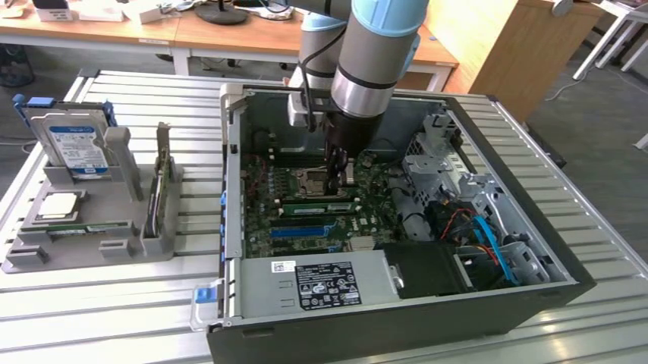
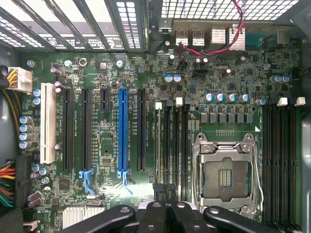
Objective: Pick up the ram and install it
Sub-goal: 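Press down the ram until it locks into place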
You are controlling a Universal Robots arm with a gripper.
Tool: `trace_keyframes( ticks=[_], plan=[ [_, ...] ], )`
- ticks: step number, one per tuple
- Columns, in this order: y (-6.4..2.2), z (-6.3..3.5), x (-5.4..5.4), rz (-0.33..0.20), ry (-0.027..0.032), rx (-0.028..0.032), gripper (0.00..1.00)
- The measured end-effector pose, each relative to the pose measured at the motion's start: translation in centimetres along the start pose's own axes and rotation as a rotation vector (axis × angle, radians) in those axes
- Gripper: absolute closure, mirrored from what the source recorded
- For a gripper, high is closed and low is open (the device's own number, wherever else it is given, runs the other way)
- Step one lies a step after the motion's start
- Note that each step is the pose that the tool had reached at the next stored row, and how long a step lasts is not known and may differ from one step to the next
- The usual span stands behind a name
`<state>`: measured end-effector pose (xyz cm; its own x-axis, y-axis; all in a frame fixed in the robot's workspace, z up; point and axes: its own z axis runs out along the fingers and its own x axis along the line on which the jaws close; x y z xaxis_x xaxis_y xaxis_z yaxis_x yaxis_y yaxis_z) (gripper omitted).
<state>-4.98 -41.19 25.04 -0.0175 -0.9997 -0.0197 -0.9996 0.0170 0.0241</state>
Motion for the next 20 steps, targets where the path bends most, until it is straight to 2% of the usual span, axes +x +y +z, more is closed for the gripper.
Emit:
trace_keyframes(
  ticks=[3, 7, 20],
  plan=[
    [0.00, 0.00, 0.00, 0.002, 0.0000, 0.0000, 0.90],
    [0.03, 0.02, 0.00, 0.044, -0.0011, 0.0009, 0.90],
    [0.03, 0.11, 0.00, 0.259, -0.0062, 0.0051, 0.90]
  ],
)
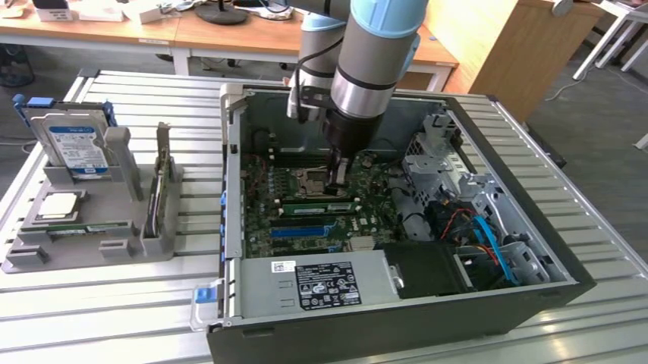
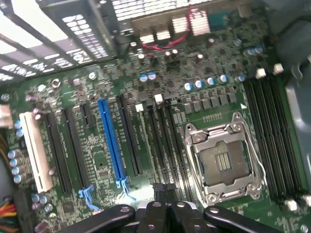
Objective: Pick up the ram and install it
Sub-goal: 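Press down the ram until it locks into place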
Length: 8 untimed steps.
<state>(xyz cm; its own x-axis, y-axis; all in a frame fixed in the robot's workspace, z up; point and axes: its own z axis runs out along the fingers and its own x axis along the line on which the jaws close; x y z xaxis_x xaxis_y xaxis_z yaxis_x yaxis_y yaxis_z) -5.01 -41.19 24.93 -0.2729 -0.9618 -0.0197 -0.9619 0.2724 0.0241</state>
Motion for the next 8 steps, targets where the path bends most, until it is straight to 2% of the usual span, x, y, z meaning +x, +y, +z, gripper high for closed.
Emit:
trace_keyframes(
  ticks=[8],
  plan=[
    [0.01, 0.04, 0.00, 0.121, -0.0029, 0.0024, 0.90]
  ],
)
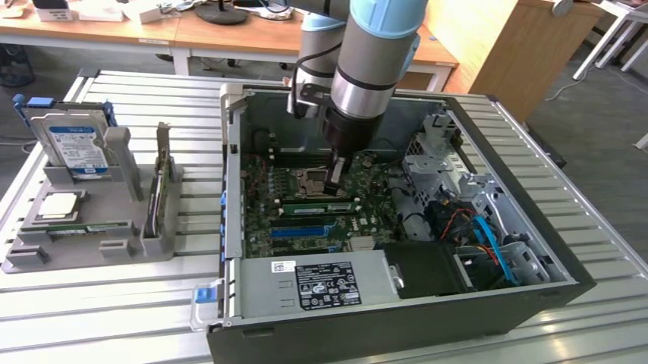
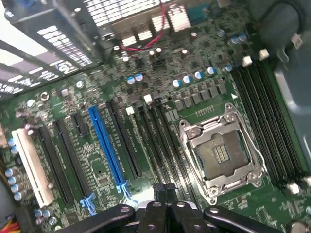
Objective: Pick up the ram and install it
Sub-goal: 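Press down the ram until it locks into place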
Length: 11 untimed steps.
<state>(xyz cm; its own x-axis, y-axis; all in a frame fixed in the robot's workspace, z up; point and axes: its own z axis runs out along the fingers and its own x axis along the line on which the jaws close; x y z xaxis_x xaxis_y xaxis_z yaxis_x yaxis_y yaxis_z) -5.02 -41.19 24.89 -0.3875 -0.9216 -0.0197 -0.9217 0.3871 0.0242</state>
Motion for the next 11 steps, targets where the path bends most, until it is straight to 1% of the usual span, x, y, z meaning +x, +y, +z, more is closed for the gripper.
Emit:
trace_keyframes(
  ticks=[11],
  plan=[
    [0.02, 0.04, 0.01, 0.147, -0.0036, 0.0029, 0.90]
  ],
)
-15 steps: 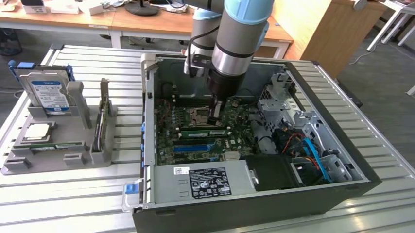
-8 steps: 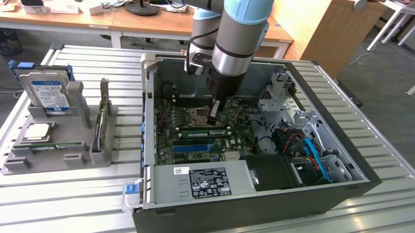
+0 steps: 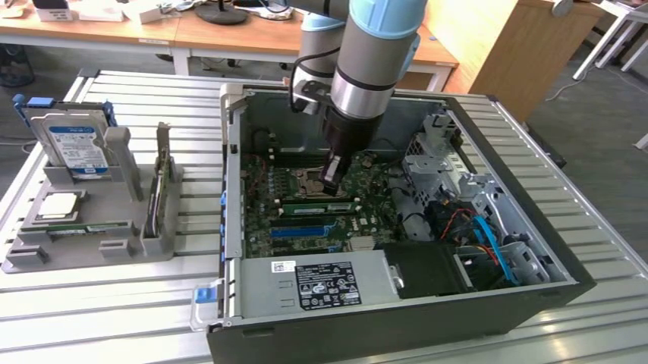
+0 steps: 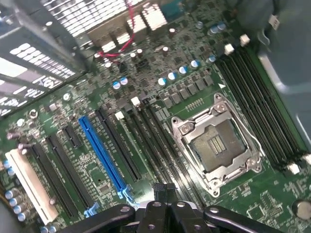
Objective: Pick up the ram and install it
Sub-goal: 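Press down the ram until it locks into place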
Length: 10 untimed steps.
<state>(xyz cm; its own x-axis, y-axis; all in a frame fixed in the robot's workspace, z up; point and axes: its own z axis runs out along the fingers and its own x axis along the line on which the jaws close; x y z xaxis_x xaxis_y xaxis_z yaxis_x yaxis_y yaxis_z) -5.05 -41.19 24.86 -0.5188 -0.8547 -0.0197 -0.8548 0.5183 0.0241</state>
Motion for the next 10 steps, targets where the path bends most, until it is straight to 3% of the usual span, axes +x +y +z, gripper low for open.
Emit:
trace_keyframes(
  ticks=[10],
  plan=[
    [0.00, 0.04, 0.00, 0.141, -0.0034, 0.0028, 0.90]
  ],
)
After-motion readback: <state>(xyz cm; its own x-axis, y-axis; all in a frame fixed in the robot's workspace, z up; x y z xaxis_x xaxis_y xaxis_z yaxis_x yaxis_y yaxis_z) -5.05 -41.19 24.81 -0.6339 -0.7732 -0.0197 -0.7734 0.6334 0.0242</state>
